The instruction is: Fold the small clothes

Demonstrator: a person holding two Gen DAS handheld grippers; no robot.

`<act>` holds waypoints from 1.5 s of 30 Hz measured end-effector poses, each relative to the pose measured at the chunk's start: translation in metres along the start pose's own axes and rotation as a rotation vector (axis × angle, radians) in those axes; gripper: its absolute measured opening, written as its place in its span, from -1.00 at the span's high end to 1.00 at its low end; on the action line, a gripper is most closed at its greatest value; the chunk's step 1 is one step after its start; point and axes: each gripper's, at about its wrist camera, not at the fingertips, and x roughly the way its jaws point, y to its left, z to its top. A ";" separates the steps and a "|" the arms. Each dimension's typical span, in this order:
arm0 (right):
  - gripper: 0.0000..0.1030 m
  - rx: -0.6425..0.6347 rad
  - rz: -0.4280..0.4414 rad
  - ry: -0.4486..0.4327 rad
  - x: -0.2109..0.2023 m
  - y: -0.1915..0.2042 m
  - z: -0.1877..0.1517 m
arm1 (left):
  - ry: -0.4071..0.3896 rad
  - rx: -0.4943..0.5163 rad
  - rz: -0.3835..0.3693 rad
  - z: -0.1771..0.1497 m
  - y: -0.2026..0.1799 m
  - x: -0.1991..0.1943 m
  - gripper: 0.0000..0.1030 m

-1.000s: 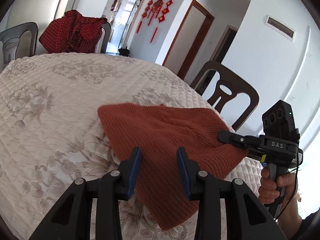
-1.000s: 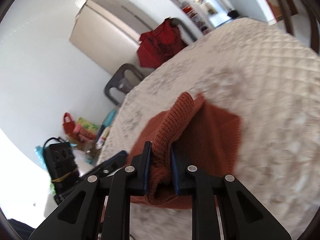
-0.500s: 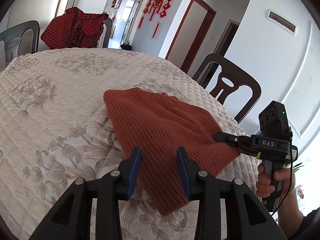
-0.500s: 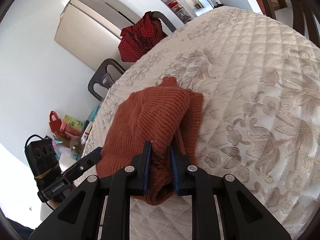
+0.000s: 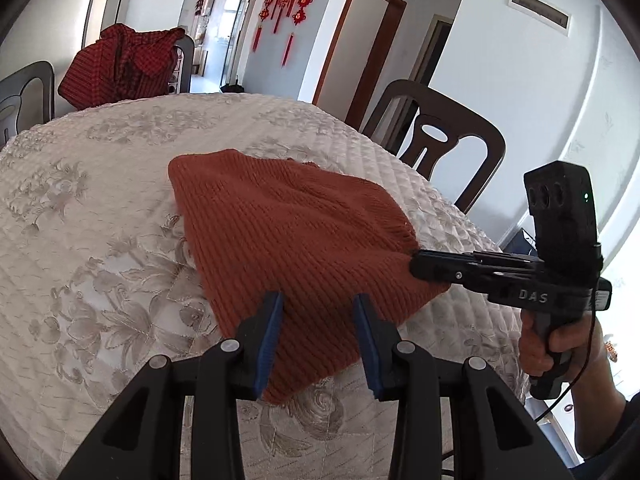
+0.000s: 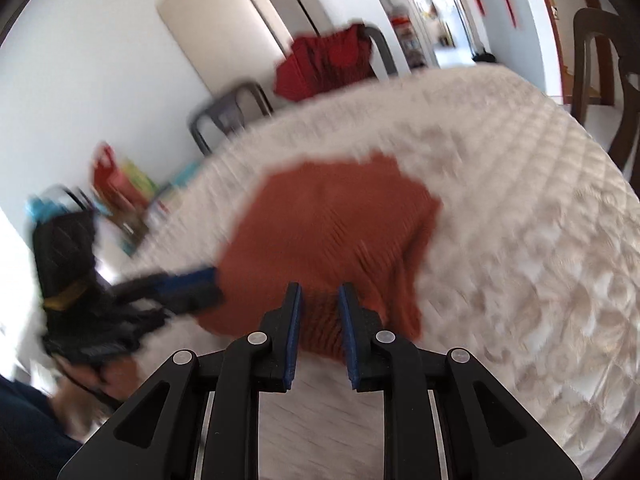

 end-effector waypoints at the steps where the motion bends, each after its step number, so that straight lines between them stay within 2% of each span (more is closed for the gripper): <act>1: 0.84 0.001 0.001 -0.008 -0.001 -0.002 -0.001 | -0.001 -0.001 -0.002 0.000 0.001 0.001 0.24; 7: 0.84 0.020 -0.016 -0.017 0.004 -0.007 0.005 | 0.004 0.009 -0.002 0.003 0.000 0.009 0.24; 11: 0.79 0.032 -0.001 -0.002 -0.004 -0.006 0.006 | -0.001 -0.014 -0.021 0.005 0.002 -0.002 0.24; 15: 0.78 0.023 0.019 -0.059 -0.014 0.001 0.012 | -0.028 -0.024 -0.003 0.013 0.005 -0.005 0.24; 19: 0.78 0.061 0.014 -0.069 0.000 -0.009 0.023 | -0.048 -0.034 0.011 0.027 0.011 -0.001 0.24; 21: 0.78 0.075 -0.020 -0.031 0.014 -0.017 0.024 | -0.017 -0.031 0.024 0.028 0.016 0.012 0.24; 23: 0.81 0.104 0.008 -0.047 0.022 -0.027 0.025 | -0.014 -0.039 0.030 0.024 0.022 0.024 0.24; 29: 0.82 0.096 -0.017 -0.039 0.022 -0.024 0.037 | -0.017 -0.036 0.036 0.029 0.019 0.018 0.24; 33: 0.78 0.102 -0.006 -0.085 0.012 -0.024 0.043 | -0.041 -0.050 0.054 0.040 0.027 0.017 0.24; 38: 0.78 0.134 -0.044 -0.032 0.041 -0.042 0.048 | -0.022 -0.041 0.085 0.043 0.036 0.040 0.24; 40: 0.78 0.163 -0.022 -0.044 0.038 -0.047 0.048 | -0.017 -0.046 0.087 0.045 0.036 0.038 0.24; 43: 0.76 0.124 -0.060 -0.064 0.023 -0.037 0.048 | -0.032 -0.054 0.085 0.045 0.034 0.024 0.24; 45: 0.76 0.080 -0.048 -0.085 0.007 -0.024 0.044 | -0.043 -0.045 0.079 0.039 0.030 0.011 0.24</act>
